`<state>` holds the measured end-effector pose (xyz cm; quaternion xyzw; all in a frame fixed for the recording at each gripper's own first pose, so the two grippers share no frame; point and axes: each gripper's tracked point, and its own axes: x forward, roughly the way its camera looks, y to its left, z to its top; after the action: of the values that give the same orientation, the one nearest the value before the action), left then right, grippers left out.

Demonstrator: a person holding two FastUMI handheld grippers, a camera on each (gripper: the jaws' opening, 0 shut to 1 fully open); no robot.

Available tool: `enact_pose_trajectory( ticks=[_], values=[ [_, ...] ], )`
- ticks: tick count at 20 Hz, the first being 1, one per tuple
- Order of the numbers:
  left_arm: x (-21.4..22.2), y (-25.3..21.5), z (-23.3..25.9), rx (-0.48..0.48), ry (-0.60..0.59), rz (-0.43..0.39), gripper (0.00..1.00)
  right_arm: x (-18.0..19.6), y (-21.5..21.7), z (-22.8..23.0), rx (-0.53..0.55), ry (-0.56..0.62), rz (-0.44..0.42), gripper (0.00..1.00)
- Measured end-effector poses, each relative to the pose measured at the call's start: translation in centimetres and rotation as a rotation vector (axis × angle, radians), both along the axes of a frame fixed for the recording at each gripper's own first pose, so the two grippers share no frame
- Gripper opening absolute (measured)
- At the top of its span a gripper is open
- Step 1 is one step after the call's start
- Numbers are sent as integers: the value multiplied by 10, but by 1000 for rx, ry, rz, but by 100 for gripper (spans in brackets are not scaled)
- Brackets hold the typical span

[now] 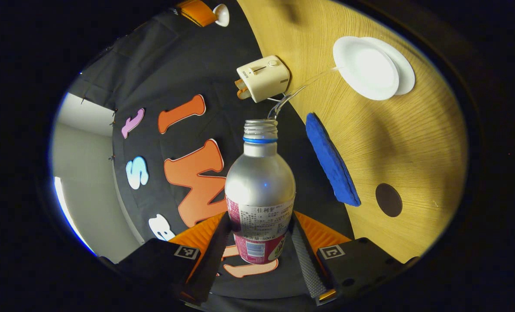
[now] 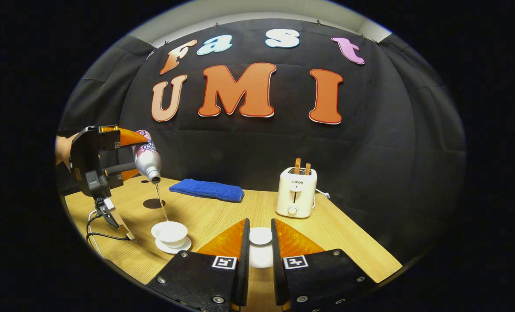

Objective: Open the teacup lid with one hand, grasp the water bottle and pour water into the teacup with the other hand; after pouring, place the water bottle on the coaster and then close the teacup lid.

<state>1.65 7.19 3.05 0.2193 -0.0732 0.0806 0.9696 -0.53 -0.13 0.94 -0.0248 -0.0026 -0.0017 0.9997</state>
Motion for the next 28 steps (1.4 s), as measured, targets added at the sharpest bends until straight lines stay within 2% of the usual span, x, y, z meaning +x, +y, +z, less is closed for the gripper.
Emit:
enact_pose_trajectory(
  ticks=[1,11,12,13,16,17,18,23,24,26,28],
  values=[
    [0,1,2,9,-5,0,85,0,0,2,1,-3,-2,25],
    [3,-4,4,89,-15,-5,85,1,2,4,8,5,-4,25],
    [4,-5,6,98,-19,-4,82,1,1,5,7,2,-7,25],
    [4,-7,7,105,-20,-3,85,1,0,6,8,3,-9,25],
    [4,-8,8,121,-29,8,85,2,0,5,13,7,-11,25],
    [4,-8,10,127,-33,9,85,2,-1,5,14,5,-15,20],
    [4,-9,10,132,-35,9,85,2,-1,5,14,7,-16,25],
    [3,-15,9,158,-43,12,85,3,3,3,4,10,-14,25],
    [3,-14,9,160,-42,11,82,2,4,3,5,8,-13,25],
    [3,-15,10,161,-46,15,88,3,6,4,7,7,-7,25],
    [2,-15,11,166,-50,19,87,4,8,4,6,8,-1,25]
  ],
)
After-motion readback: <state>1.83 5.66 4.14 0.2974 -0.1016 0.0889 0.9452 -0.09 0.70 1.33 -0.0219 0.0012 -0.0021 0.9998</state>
